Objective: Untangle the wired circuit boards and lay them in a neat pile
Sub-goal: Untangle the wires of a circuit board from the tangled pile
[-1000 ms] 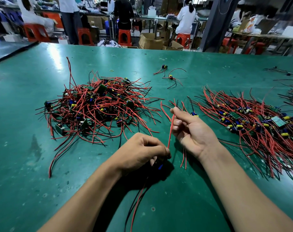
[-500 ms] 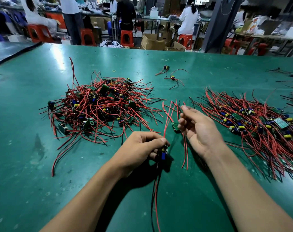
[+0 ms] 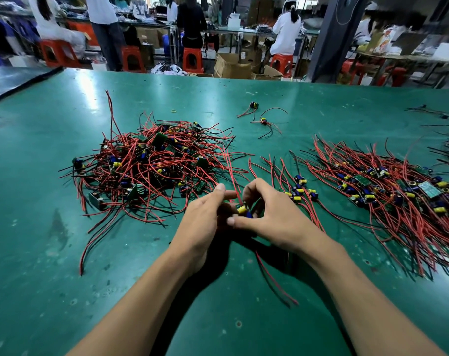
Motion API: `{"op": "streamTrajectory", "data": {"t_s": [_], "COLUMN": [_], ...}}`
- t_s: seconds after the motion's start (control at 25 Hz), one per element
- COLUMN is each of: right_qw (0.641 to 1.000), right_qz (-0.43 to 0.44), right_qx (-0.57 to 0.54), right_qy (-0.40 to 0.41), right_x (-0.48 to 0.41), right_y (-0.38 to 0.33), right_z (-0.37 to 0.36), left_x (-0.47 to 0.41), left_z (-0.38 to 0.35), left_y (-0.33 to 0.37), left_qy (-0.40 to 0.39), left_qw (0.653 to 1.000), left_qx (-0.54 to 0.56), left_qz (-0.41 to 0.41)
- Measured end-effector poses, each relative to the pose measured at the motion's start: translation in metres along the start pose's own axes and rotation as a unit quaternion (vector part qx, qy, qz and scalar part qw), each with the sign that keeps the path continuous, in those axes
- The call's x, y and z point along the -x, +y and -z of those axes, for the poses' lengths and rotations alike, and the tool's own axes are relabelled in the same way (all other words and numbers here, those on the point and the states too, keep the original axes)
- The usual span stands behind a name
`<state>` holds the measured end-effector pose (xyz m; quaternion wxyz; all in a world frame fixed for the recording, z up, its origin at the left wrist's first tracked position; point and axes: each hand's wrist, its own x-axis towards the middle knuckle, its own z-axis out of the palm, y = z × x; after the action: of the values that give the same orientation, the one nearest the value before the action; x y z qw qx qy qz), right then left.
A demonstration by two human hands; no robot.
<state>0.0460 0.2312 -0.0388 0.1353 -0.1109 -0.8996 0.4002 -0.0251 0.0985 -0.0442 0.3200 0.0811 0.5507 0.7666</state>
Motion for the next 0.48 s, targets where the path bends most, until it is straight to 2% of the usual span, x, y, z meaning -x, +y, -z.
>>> {"op": "streamTrajectory", "data": {"t_s": [0.16,0.32,0.4,0.48], "right_qw": [0.994,0.964,0.952,0.951], "right_qz": [0.026,-0.033,-0.074,-0.108], "right_qx": [-0.017,-0.027,-0.022,0.001], "right_qy": [0.106,0.263,0.297,0.291], "right_x": [-0.002,-0.008,-0.010,-0.010], "right_y": [0.004,0.015,0.023,0.028], "right_z": [0.004,0.011,0.016,0.018], "left_x": [0.002,0.009,0.011,0.011], "left_z": [-0.002,-0.003,-0.001,0.001], "left_y": [0.002,-0.002,-0.007,-0.013], "left_qy": [-0.036,-0.050,-0.043,-0.006], "left_qw": [0.999,0.999,0.985,0.915], "left_qx": [0.030,-0.019,-0.143,-0.335], "left_qz": [0.012,-0.009,-0.082,-0.224]}}
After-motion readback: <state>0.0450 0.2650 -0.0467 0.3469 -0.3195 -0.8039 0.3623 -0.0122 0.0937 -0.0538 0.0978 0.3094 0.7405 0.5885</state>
